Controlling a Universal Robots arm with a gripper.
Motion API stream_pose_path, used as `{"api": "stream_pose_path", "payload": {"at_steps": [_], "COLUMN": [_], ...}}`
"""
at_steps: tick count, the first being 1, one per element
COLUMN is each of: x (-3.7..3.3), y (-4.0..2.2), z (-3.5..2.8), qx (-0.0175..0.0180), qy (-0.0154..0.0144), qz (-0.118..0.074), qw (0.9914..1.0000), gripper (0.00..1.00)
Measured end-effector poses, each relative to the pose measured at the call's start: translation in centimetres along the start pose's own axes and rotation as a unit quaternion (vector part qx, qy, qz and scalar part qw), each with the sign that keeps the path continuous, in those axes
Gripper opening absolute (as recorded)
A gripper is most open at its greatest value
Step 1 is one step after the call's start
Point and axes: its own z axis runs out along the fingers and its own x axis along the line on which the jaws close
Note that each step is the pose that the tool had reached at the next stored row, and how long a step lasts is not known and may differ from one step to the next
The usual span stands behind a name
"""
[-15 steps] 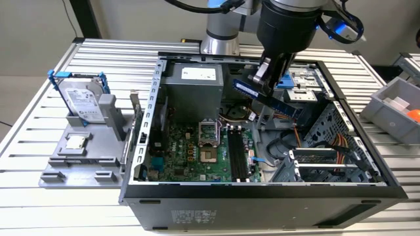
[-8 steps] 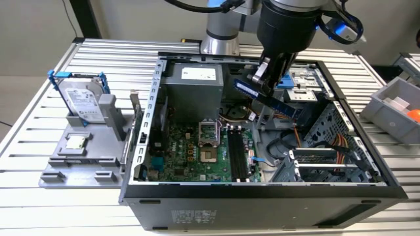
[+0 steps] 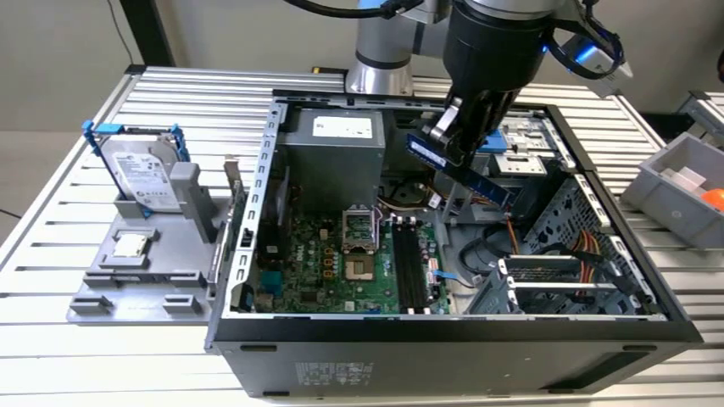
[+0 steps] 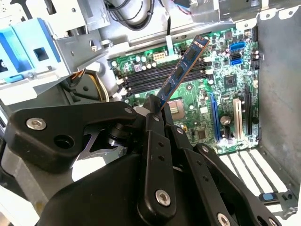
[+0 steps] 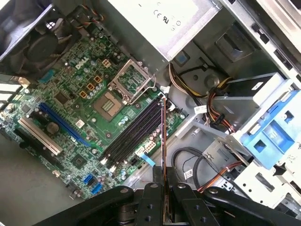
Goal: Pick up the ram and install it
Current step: 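Insert the ram into the slot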
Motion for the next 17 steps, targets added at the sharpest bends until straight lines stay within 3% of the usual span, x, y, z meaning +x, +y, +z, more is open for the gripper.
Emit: {"api": "stream_pose_path", "payload": {"at_steps": [2,11,17], "x": [0.01,0.01,0.01], "y": [0.01,0.01,0.01], "z": [0.00,0.00,0.00], "qx": [0.0008,0.0020,0.0042], "qy": [0.0002,0.0005,0.0012], "qz": [0.010,0.025,0.053], "qw": [0.99994,0.99968,0.99858], "gripper": [0.00,0.00,0.00]}}
